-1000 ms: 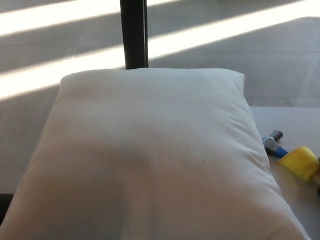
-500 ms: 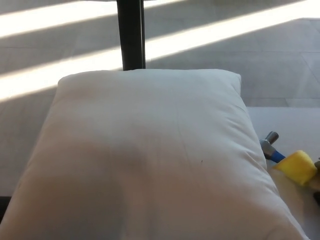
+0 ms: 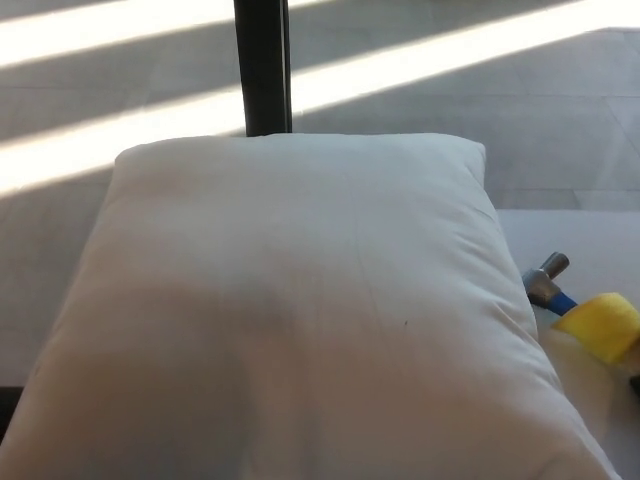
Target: A hammer is kept on the right hand side and a pillow is kept on the left hand side on the desk infront of the robot and the robot uses its right hand to pick up the hammer and makes a downward swinging motion to hit the pillow
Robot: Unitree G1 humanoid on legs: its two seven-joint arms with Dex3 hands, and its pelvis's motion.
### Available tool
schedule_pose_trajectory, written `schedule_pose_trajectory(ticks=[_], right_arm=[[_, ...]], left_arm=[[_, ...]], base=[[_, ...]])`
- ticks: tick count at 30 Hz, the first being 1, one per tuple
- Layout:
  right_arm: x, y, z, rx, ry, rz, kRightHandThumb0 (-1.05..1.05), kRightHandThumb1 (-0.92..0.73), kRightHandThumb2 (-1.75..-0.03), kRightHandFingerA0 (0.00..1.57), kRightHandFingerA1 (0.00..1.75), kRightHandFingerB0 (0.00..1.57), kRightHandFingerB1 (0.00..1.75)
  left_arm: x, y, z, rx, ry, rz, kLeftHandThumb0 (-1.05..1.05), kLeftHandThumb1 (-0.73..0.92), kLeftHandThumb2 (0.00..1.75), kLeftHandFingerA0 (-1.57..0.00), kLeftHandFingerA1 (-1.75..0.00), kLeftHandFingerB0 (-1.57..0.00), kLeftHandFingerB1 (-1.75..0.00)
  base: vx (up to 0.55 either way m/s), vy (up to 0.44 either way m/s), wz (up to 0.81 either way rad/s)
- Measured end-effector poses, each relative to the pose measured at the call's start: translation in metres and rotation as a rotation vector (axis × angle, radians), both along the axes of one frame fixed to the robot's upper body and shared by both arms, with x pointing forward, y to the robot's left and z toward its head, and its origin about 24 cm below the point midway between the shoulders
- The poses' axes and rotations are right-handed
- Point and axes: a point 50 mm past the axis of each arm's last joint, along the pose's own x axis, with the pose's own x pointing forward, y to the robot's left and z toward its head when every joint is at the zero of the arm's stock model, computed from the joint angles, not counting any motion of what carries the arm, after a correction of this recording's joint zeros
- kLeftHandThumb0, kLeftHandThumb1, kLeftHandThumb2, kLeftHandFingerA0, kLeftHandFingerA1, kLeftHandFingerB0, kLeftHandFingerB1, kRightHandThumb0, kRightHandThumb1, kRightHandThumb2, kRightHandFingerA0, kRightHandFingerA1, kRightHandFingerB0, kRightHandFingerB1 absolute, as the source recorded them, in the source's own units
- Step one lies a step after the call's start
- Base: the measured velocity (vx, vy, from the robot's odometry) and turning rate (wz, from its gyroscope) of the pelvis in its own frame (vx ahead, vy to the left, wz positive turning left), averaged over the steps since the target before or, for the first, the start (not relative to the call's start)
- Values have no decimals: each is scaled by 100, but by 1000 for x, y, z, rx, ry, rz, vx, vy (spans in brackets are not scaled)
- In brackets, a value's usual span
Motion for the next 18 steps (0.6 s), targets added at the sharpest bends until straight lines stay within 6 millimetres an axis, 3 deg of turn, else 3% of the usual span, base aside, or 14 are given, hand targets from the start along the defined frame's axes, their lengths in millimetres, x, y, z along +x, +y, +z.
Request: schedule_pose_trajectory(ticks=[1,4,5,6,8,9,11,16,17,18], right_arm=[[0,-1,1,32,-6,-17,-19,-44,-108,91,175,79,165],[0,-5,2,113,-20,-61,-20,-44,-114,96,175,81,169],[0,-6,2,132,-23,-71,-20,-45,-116,97,175,84,162],[0,-7,2,172,-31,-88,-19,-51,-115,116,171,86,144],[0,-8,2,233,-41,-114,-19,-51,-115,116,171,86,144],[0,-9,2,258,-44,-125,-21,-46,-121,95,175,80,156],[0,-9,2,315,-55,-145,-22,-54,-103,92,175,73,157],[3,-2,3,456,-85,-178,-20,-61,-97,92,175,72,154],[4,1,3,489,-91,-182,-13,-62,-102,108,175,74,143],[5,3,3,516,-95,-184,-30,-56,-111,120,139,96,123]], left_arm=[[0,0,0,0,0,1,-67,81,64,-79,-56,-78,-51],[-1,0,0,0,-1,5,-68,82,65,-78,-55,-80,-50],[-2,0,0,0,0,6,-69,83,66,-78,-57,-79,-50],[-3,0,0,1,2,8,-69,82,65,-78,-56,-78,-50],[-5,0,0,1,7,10,-69,82,65,-78,-56,-78,-50],[-6,1,0,1,8,11,-70,83,65,-79,-55,-79,-49],[-7,1,0,1,12,12,-69,83,65,-80,-57,-82,-50],[-10,1,0,2,14,20,-69,83,65,-79,-55,-79,-50],[-12,1,0,2,17,22,-69,83,65,-80,-55,-81,-50],[-13,1,0,2,20,24,-68,83,66,-81,-54,-80,-49]], base=[[0,0,0],[0,0,0],[0,0,0],[0,0,0],[0,0,0],[0,0,0],[0,0,0],[0,0,0],[0,0,0],[0,0,0]])
